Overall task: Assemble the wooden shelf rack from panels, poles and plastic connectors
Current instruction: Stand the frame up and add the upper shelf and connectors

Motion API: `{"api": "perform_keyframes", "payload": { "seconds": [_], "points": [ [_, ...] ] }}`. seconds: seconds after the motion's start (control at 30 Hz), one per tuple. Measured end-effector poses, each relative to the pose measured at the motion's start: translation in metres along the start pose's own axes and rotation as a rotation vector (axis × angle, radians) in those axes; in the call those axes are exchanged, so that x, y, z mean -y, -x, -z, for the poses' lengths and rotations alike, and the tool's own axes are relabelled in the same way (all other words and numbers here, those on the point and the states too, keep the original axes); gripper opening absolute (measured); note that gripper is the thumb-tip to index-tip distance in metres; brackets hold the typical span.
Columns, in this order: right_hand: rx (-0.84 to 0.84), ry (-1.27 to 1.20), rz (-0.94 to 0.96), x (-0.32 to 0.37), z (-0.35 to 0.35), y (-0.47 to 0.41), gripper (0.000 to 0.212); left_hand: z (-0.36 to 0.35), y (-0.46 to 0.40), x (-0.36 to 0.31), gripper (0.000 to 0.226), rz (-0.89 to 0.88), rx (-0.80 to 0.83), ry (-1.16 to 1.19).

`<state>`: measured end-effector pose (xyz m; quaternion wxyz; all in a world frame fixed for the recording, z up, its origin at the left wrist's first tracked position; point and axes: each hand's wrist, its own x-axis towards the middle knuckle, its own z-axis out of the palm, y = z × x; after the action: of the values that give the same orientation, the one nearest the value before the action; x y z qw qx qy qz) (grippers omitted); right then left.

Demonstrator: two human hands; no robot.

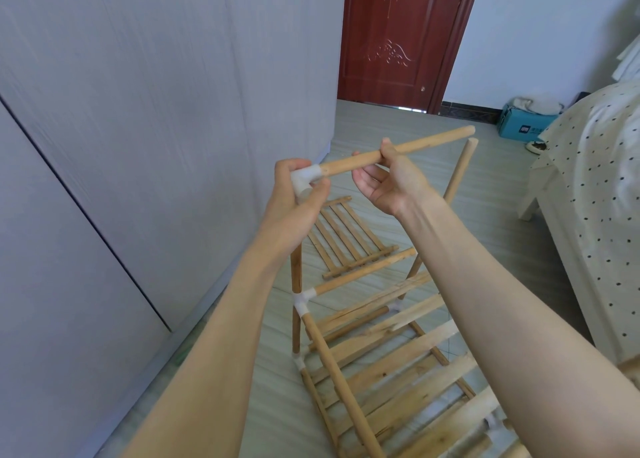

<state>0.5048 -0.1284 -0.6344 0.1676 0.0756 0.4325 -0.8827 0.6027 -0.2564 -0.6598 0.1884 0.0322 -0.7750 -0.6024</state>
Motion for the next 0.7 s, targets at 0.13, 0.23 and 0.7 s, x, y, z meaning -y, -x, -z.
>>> {"api": "perform_keyframes", "payload": {
  "seconds": [0.13, 0.23, 0.7],
  "points": [
    [-0.026, 0.009, -0.004, 0.001, -0.001, 0.003, 0.024, -0.002, 0.000, -0.003, 0.023, -0.012, -0.025, -0.038],
    [-0.029, -0.001, -0.022, 0.002, -0.001, 0.004, 0.022, -0.003, 0.000, -0.002, 0.025, -0.009, -0.017, -0.050],
    [0.011, 0.023, -0.002, 0.010, -0.001, 0.006, 0.019, -0.004, -0.003, 0.005, 0.025, -0.071, -0.113, -0.092]
  ]
}}
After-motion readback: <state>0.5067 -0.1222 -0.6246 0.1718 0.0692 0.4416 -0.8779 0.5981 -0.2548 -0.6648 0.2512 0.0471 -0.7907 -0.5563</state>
